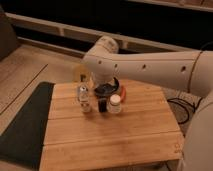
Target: Place the ceramic cup over the eraser
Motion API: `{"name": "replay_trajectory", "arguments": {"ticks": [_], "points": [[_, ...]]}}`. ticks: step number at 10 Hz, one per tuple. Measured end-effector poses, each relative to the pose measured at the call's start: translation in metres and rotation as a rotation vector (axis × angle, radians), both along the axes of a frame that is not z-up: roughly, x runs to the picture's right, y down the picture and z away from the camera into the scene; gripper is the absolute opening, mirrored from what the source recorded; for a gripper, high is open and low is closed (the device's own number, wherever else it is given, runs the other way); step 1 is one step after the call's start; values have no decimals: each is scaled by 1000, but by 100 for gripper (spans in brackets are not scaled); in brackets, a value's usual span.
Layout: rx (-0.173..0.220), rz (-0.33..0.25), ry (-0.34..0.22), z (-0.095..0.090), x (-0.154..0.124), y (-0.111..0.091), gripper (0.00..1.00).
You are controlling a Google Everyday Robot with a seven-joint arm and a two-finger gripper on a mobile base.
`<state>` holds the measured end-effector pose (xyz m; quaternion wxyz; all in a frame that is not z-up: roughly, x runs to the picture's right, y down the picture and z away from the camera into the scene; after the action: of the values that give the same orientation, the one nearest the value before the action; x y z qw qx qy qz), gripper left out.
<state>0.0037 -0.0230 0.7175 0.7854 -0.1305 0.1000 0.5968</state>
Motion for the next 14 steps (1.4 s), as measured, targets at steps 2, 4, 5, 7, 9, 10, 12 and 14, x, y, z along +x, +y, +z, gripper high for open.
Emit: {"name": "replay_trajectory", "arguments": {"ticks": [2,4,5,7,9,10,12,14], "points": [[29,13,21,23,41,-6,65],[48,54,15,45,79,-8,65],[50,76,0,53,86,-8,65],[53,101,-9,61,96,-7,65],[51,98,-16,61,91,-7,65],[52,97,-14,60,92,-7,65],[47,71,-11,61,88,-3,65],[42,39,-26,71,72,1,65]]}}
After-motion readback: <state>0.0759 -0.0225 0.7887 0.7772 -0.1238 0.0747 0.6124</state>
